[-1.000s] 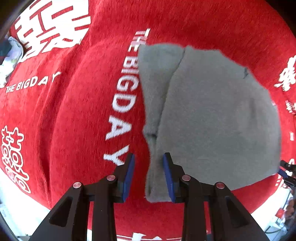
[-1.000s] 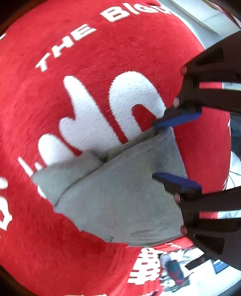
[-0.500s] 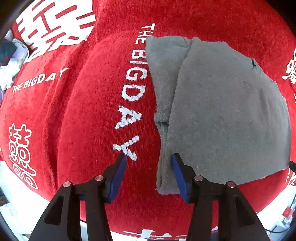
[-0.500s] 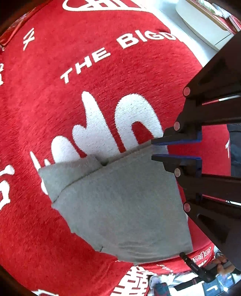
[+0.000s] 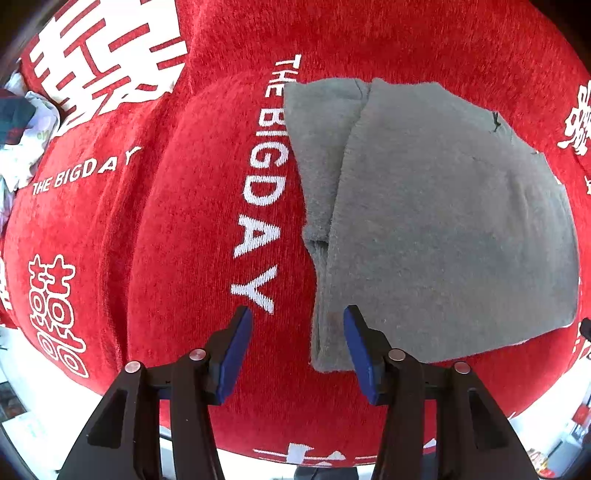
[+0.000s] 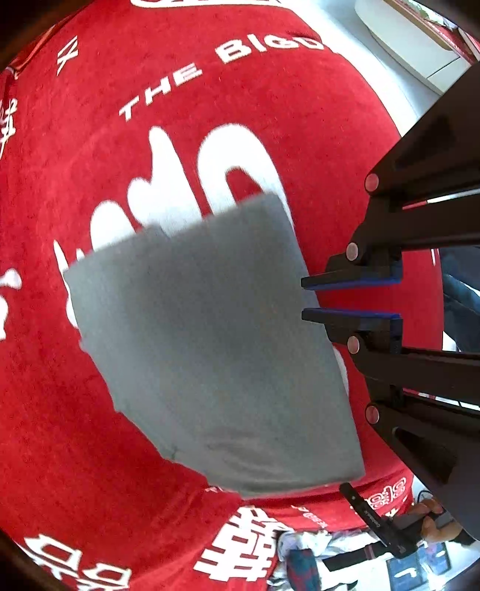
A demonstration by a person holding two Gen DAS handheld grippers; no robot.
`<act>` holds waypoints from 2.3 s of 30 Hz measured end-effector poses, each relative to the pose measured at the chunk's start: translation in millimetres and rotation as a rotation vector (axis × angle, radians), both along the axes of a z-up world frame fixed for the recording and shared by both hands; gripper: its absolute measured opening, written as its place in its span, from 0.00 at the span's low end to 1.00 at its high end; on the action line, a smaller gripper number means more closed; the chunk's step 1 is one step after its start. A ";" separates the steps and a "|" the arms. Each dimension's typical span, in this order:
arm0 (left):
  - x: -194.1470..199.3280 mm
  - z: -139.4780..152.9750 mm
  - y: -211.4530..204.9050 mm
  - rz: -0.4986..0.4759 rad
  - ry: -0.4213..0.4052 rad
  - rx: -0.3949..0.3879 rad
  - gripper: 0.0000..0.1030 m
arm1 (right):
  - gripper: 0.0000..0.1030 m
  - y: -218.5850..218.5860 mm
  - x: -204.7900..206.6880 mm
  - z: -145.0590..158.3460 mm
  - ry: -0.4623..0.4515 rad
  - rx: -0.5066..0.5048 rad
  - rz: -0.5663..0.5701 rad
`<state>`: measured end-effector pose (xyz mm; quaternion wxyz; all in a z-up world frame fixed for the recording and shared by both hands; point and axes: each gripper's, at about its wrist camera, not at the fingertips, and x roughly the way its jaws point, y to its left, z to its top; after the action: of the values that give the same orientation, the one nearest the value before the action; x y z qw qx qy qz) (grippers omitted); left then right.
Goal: Fold small clothes
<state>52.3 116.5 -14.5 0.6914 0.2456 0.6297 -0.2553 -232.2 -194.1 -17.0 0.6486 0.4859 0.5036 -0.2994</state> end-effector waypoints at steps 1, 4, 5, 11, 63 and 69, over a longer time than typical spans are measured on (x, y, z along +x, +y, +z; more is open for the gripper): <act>-0.2 1.5 0.8 0.004 -0.003 -0.001 0.81 | 0.13 2.7 2.2 0.5 -0.005 0.003 0.003; -1.0 8.7 2.1 -0.007 -0.030 -0.024 0.89 | 0.51 12.2 14.4 1.4 -0.020 0.010 0.016; -2.2 10.2 1.8 -0.014 -0.038 -0.018 0.89 | 0.57 15.8 18.1 2.5 -0.029 0.008 0.022; -1.1 12.9 3.3 -0.019 -0.097 0.041 0.89 | 0.79 44.0 59.8 10.0 -0.086 -0.017 0.142; 55.9 -33.3 -48.0 -0.052 -0.120 0.007 0.90 | 0.06 -15.5 59.9 -52.0 0.057 -0.096 0.198; 46.8 -22.9 -42.5 -0.088 -0.135 0.034 0.90 | 0.09 -6.4 45.6 -37.6 -0.012 -0.038 0.137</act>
<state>99.0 74.0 -37.4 0.7162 0.3014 0.5745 -0.2573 -186.6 -200.5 -54.6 0.6796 0.4396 0.5262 -0.2608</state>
